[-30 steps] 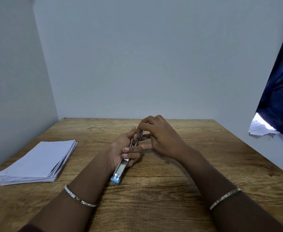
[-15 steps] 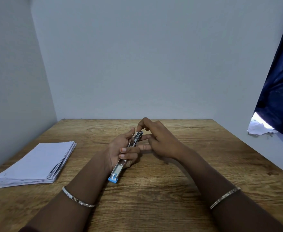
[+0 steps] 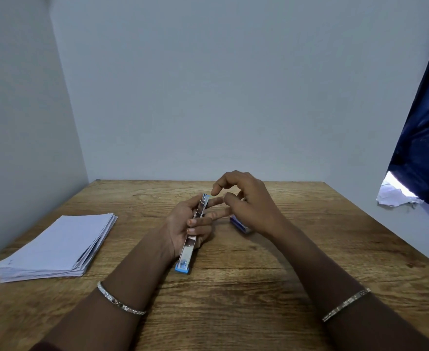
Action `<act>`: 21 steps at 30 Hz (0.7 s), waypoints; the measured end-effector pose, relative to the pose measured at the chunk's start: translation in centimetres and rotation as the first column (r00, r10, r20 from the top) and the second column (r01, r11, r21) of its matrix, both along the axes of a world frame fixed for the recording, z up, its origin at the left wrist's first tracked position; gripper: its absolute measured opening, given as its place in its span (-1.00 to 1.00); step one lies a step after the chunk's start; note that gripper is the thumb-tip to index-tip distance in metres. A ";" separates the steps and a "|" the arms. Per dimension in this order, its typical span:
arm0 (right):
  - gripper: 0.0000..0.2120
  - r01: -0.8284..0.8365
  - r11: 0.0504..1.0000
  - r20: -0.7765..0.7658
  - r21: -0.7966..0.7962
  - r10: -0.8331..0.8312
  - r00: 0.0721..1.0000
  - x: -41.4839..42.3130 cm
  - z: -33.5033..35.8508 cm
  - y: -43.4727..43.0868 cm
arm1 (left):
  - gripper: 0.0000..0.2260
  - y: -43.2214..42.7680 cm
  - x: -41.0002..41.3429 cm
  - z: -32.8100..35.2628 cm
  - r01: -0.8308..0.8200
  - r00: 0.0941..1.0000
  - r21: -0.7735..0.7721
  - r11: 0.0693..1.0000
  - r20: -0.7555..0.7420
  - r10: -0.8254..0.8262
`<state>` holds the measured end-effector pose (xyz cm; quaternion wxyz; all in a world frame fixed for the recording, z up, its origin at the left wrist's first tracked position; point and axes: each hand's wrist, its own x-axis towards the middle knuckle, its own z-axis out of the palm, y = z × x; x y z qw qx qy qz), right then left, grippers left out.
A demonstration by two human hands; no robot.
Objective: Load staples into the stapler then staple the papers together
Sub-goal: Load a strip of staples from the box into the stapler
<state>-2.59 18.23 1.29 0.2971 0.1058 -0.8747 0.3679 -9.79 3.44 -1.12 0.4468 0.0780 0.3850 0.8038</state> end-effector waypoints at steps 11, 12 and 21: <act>-0.86 -0.010 1.000 -0.014 0.008 0.010 1.000 0.0 -0.1 -1.1 | -0.74 1.5 1.2 0.3 -0.327 0.942 0.348 0.878 0.198 0.272; -0.88 -0.015 1.000 -0.022 -0.005 0.015 1.000 -0.1 -0.2 -1.2 | -0.72 1.6 1.4 0.4 -0.319 0.944 0.369 0.873 0.209 0.257; -0.84 -0.098 0.994 -0.003 -0.051 0.098 0.995 -0.2 -0.6 -0.7 | -0.47 3.2 1.8 0.1 -0.378 0.906 0.329 0.865 0.324 0.273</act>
